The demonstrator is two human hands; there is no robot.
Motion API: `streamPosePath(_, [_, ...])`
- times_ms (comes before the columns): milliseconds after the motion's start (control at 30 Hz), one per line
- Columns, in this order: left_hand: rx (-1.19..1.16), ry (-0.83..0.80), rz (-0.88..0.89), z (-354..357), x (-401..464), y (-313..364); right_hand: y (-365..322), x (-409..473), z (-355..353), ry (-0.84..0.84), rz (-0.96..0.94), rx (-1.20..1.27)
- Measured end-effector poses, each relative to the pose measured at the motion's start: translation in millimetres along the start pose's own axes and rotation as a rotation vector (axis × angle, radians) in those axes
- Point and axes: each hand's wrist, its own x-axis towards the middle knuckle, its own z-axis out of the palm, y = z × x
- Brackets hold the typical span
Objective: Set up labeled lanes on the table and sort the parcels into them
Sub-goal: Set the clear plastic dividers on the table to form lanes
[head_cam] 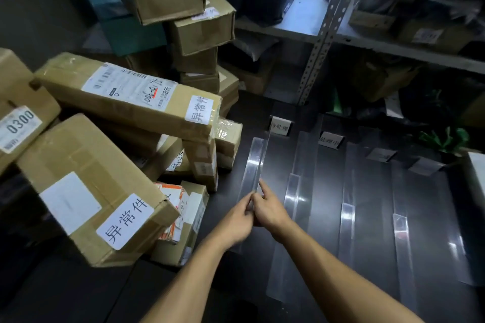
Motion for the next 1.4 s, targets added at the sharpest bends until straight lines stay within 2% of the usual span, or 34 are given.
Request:
streamPosePath(367, [-0.044, 0.005, 0.285, 49.2, -11.9, 126.6, -45.3, -64.4, -130.9, 0.167, -0.328, 0.045])
streamPosePath(533, [-0.060, -0.069, 0.375, 122.1, -32.5, 189.7, -28.2, -102.9, -215.2, 0.259, -0.372, 0.084])
streamPosePath(667, [-0.083, -0.152, 0.427, 202.7, -55.0, 224.5, 13.1, -141.5, -286.4, 0.373, -0.354, 0.073])
streamPosePath(867, [-0.100, -0.293, 0.382, 332.4, -88.4, 245.8, 97.5, -197.3, -375.8, 0.454, -0.259, 0.090])
streamPosePath(1033, [-0.062, -0.372, 0.279, 418.8, -103.6, 235.9, 172.0, -225.7, -423.1, 0.479, -0.156, 0.107])
streamPosePath(1200, [-0.053, -0.412, 0.137, 479.7, -109.1, 201.7, 236.8, -234.6, -436.1, 0.413, -0.040, 0.123])
streamPosePath(1400, [-0.069, -0.432, 0.002, 520.6, -112.2, 147.6, 303.8, -230.4, -425.9, 0.326, 0.060, 0.059])
